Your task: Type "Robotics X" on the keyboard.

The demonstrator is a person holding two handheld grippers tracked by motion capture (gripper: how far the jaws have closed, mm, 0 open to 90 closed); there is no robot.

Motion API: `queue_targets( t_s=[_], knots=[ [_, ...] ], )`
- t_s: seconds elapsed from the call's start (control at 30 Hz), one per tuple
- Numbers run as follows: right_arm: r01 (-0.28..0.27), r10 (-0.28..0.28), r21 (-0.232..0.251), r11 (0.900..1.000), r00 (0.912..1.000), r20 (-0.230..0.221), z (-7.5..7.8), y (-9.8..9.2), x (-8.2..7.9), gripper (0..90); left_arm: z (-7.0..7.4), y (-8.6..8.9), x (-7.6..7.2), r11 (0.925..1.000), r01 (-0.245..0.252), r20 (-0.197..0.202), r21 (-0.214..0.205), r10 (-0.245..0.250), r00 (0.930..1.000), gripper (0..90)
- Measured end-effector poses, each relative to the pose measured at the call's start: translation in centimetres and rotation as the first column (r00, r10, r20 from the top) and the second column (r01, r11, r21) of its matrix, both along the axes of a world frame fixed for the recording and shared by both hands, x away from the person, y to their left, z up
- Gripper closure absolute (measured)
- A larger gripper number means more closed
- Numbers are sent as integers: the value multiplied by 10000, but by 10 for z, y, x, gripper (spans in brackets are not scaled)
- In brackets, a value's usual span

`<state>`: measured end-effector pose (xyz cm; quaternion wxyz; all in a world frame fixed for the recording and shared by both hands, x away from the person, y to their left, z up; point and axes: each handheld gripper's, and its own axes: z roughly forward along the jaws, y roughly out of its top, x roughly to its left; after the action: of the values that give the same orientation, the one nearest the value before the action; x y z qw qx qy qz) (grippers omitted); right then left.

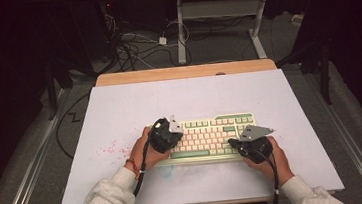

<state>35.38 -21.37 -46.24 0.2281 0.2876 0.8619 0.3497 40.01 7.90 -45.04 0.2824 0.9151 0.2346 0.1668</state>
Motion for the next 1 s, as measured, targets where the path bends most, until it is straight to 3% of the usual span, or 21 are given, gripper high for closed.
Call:
queue_targets(
  t_s=[0.2,0.27,0.47,0.57,0.63,0.7,0.73,0.77,0.8,1.0],
  knots=[
    [45,-42,-169,9998,9998,185,2,0,-1,900,11,8,-3,9989,-100,372,-453,117,9992,862],
    [58,-61,123,9999,9998,213,5,-2,-2,900,14,12,-5,9986,-86,459,-522,110,9989,861],
    [-34,27,188,9998,9993,376,12,-3,-8,900,21,25,-14,9969,-46,922,-779,118,9957,801],
    [-68,57,268,9996,9992,401,13,-4,-9,900,24,34,-20,9964,-27,1285,-846,136,9916,709],
    [-100,86,333,9994,9990,430,15,-5,-10,900,24,41,-22,9955,-46,1404,-942,179,9899,595],
    [-93,78,392,9992,9992,396,16,-6,-11,900,23,48,-27,9951,-71,1623,-984,231,9865,556],
    [-77,60,424,9991,9991,418,17,-6,-11,900,21,50,-29,9946,-130,1689,-1026,303,9852,453],
    [-77,60,424,9991,9991,418,17,-6,-11,900,20,53,-32,9955,-202,1834,-924,370,9823,453],
    [-80,63,415,9991,9992,404,18,-6,-12,900,19,57,-35,9954,-316,2021,-902,493,9781,383],
    [-136,118,432,9990,9990,434,19,-6,-12,900,11,77,-52,9898,-552,2363,-1314,853,9679,232]
  ],
)
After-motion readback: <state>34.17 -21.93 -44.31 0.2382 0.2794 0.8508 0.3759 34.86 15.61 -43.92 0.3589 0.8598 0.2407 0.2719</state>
